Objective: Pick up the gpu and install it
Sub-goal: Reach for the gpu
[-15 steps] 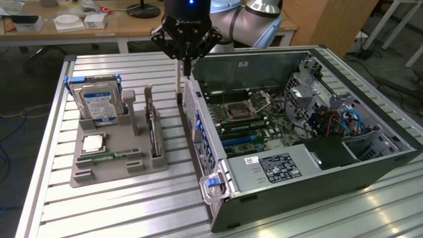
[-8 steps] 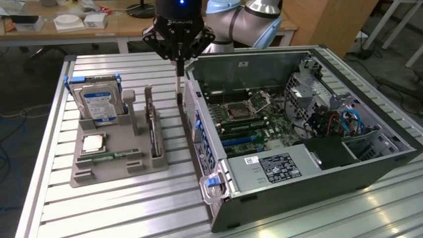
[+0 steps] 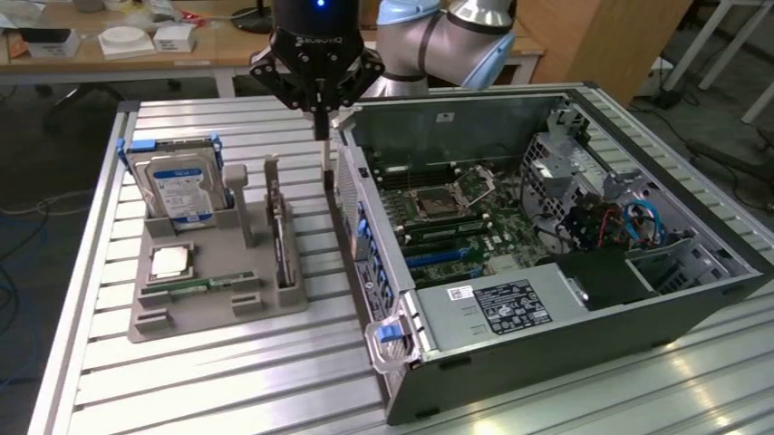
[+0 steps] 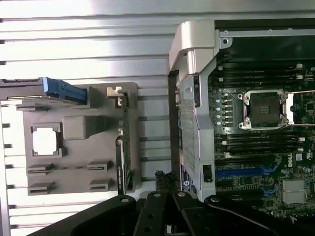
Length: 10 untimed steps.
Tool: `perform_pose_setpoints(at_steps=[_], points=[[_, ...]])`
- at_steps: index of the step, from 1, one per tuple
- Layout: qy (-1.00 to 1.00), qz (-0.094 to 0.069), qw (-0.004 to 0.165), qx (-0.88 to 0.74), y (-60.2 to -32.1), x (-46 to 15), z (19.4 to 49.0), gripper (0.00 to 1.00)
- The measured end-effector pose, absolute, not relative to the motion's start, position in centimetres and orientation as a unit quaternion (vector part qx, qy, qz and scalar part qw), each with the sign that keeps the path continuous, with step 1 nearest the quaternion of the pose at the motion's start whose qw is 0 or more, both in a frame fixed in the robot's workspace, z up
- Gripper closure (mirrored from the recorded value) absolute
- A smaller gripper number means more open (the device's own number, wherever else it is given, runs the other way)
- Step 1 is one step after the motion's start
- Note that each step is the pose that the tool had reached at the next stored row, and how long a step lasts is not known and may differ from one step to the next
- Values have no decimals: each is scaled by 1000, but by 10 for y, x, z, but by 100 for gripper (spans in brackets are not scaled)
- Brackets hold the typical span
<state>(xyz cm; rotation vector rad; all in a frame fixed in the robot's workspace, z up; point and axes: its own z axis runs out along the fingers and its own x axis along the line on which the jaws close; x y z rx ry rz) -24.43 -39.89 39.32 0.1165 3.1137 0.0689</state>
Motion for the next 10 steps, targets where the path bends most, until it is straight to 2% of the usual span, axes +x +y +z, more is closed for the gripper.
perform_pose_setpoints(at_steps=[10], points=[[999,22,12,37,-399,-262,393,90]])
